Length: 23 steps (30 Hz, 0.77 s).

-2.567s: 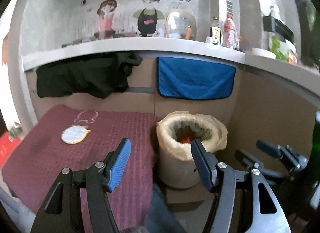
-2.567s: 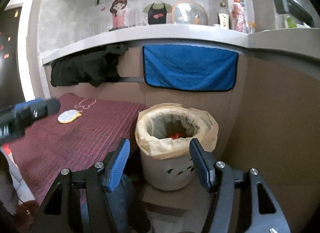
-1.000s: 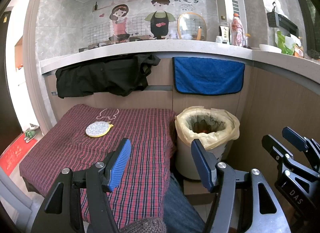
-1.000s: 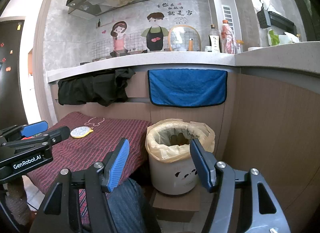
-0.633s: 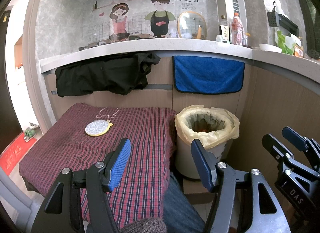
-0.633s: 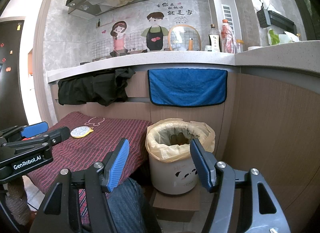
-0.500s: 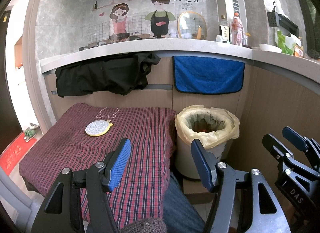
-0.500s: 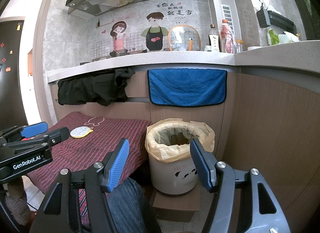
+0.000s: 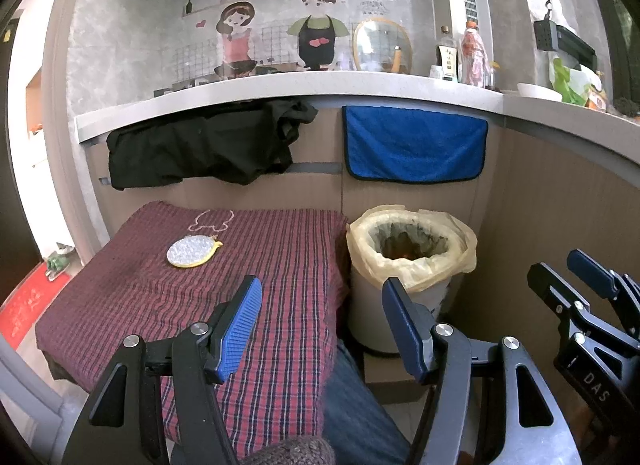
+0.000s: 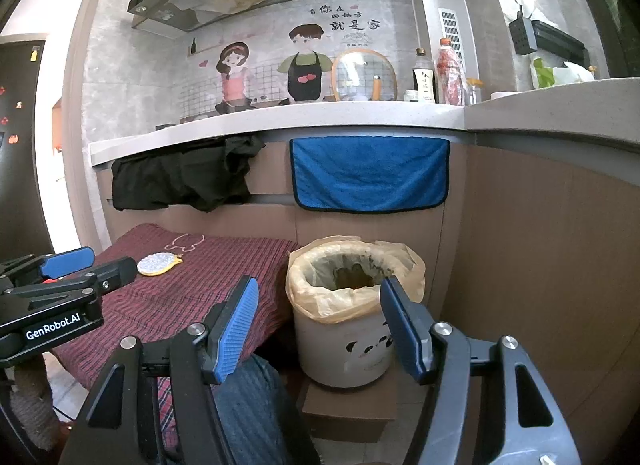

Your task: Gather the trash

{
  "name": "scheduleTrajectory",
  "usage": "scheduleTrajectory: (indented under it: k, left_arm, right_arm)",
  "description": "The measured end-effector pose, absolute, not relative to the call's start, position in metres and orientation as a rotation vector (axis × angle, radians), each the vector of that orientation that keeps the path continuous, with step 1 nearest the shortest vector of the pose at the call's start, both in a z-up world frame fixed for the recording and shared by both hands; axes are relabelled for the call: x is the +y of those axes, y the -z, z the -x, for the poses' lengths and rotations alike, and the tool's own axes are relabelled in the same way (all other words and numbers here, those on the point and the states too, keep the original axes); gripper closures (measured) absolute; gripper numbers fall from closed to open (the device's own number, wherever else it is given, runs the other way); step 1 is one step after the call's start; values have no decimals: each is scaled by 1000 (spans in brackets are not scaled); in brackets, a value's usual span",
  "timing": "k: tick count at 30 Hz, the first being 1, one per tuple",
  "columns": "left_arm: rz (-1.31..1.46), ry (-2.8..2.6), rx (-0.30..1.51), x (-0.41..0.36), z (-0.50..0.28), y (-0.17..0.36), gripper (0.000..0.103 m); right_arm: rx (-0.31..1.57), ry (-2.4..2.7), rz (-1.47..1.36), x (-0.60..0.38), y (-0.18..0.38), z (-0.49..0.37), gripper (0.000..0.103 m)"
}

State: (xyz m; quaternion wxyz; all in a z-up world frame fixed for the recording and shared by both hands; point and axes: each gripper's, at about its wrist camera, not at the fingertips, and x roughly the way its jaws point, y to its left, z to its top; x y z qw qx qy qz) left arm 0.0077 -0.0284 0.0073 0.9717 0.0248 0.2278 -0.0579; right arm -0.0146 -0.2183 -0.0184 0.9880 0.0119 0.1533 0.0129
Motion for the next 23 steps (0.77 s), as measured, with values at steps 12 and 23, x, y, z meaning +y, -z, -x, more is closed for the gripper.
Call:
scheduleTrajectory:
  k: [12, 23]
  left_arm:
    - [-51, 124, 469, -27, -9, -5, 40]
    - [-45, 131, 472, -26, -12, 0, 40]
  right_arm:
    - [312, -24, -29, -218, 19, 16, 42]
    - [318, -21, -29, -219, 21, 19, 41]
